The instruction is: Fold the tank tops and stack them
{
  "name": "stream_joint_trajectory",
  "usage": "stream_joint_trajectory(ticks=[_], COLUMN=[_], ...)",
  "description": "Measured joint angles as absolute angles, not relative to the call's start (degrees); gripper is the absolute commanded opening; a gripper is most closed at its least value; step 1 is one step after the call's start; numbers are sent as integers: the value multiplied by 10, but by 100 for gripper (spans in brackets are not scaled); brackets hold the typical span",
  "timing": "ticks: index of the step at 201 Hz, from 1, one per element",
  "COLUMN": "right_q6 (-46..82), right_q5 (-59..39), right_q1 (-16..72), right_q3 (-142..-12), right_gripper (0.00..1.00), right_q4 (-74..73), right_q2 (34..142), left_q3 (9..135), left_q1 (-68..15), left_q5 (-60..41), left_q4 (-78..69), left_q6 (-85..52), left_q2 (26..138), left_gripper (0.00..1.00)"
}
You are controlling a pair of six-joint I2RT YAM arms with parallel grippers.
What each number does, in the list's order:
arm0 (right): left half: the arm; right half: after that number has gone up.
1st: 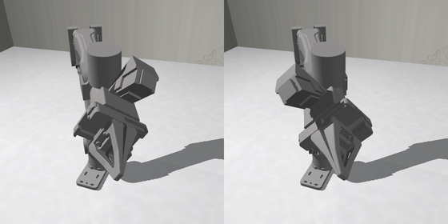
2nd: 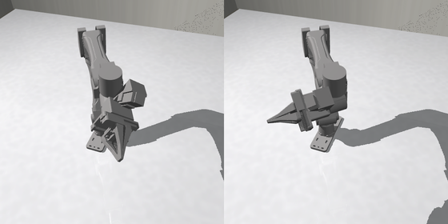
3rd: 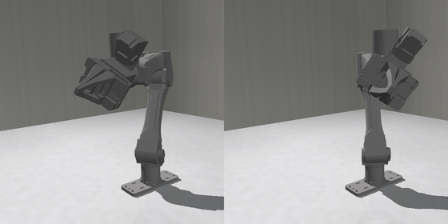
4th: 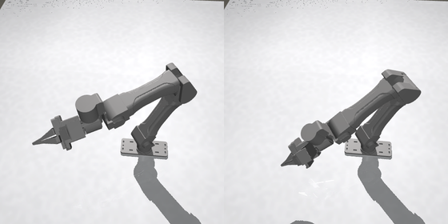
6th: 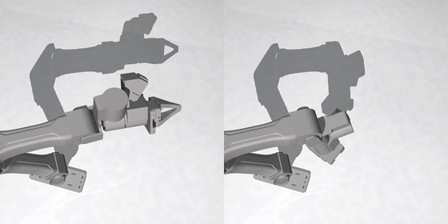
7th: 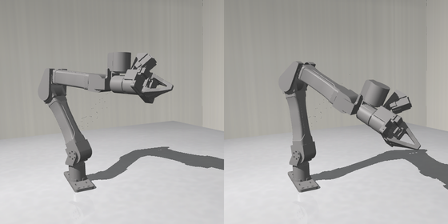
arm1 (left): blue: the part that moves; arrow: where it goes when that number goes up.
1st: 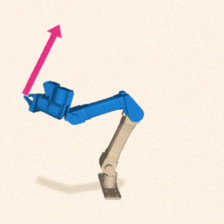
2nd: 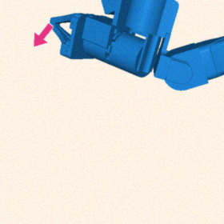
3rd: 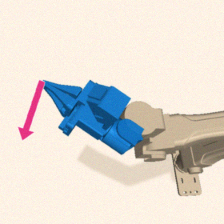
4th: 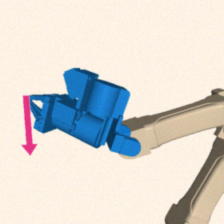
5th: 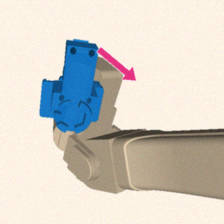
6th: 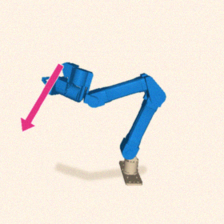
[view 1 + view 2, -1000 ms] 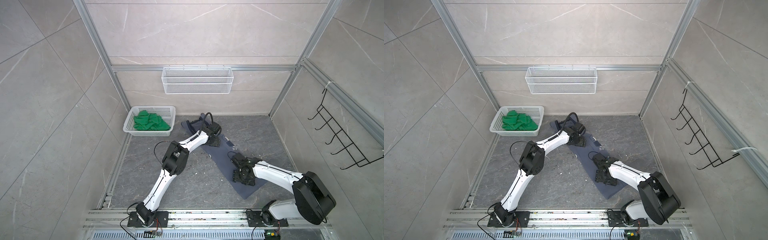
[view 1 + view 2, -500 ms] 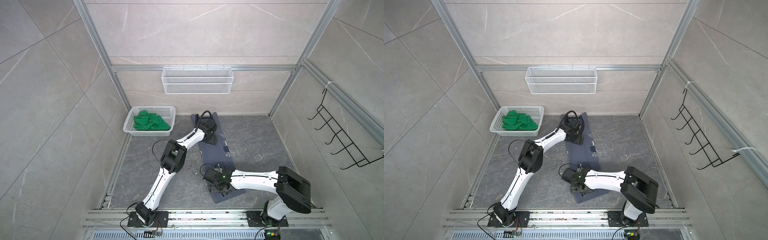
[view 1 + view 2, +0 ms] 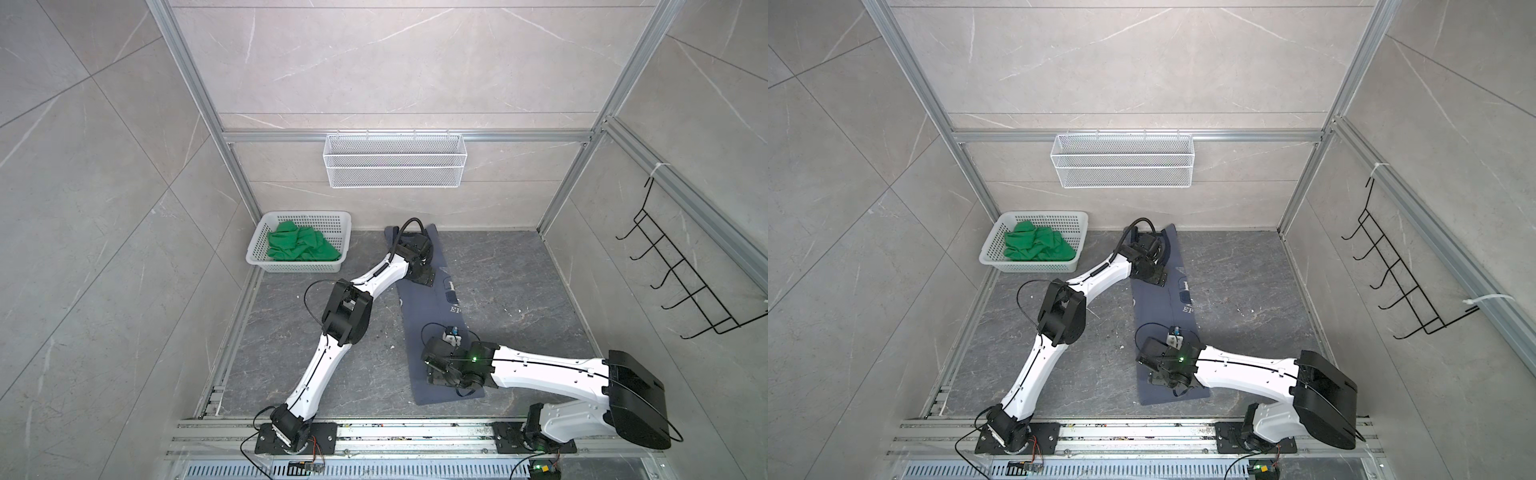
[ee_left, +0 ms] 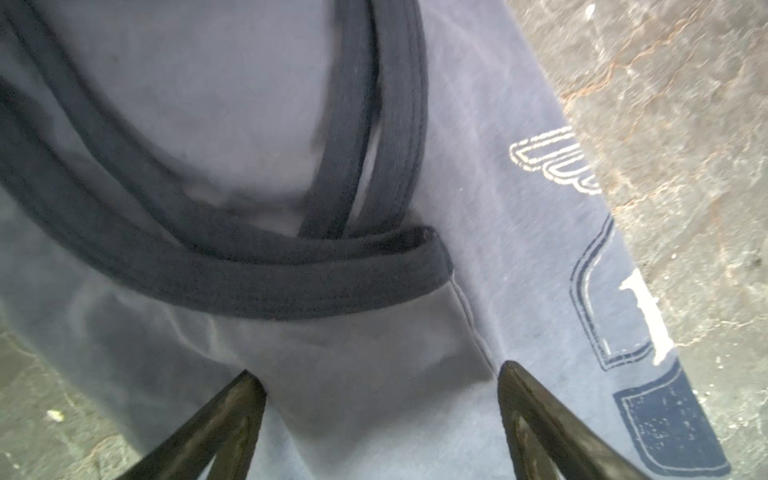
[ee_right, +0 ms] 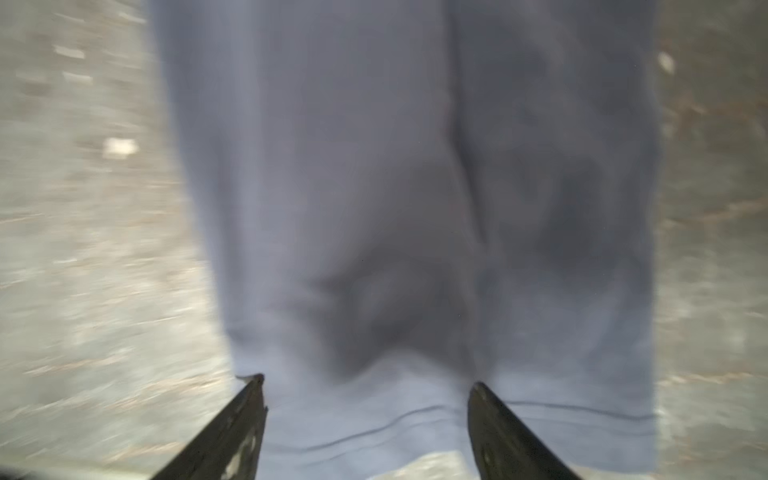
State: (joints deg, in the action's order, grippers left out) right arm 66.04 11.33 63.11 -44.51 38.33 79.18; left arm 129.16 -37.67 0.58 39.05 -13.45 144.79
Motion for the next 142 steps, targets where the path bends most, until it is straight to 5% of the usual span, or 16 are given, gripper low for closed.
stream_joint_trajectory(ticks=[142], right_q6=[663], right_q5=[97], right_q1=[677], right_q3=[-460], right_gripper=[78], right_q4=[349], right_q2=[860], left_q3=[1360], left_q1=[-377], left_q5=[-17], left_q4=[415], left_q6=[-128], left_q2=[1489], left_gripper=[92])
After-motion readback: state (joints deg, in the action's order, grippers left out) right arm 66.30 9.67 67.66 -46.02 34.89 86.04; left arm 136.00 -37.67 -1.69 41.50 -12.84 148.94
